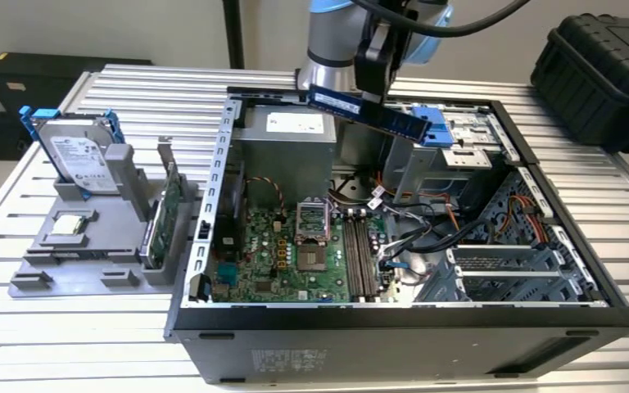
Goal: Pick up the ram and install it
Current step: 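Insert the ram into the slot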
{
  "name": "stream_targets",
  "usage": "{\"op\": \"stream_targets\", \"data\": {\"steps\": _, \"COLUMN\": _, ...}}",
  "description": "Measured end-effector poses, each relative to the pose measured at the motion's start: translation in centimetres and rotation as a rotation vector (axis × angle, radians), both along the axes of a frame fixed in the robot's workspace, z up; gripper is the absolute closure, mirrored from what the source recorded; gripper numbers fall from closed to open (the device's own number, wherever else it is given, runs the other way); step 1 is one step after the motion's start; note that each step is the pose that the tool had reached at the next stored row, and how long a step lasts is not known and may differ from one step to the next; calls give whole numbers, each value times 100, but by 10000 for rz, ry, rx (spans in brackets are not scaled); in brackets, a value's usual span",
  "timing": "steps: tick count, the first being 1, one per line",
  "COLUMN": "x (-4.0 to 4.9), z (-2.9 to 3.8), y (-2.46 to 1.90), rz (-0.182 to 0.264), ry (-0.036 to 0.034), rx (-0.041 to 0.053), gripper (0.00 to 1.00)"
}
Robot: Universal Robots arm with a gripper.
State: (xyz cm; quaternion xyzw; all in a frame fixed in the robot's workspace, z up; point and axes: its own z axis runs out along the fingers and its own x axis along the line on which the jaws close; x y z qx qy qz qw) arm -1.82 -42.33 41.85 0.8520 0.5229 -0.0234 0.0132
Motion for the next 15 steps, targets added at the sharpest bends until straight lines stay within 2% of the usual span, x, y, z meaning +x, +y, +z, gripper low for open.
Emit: {"op": "stream_targets", "data": {"steps": 15, "x": 0, "z": -11, "y": 0, "rz": -2172, "ry": 0, "rx": 0, "gripper": 100}}
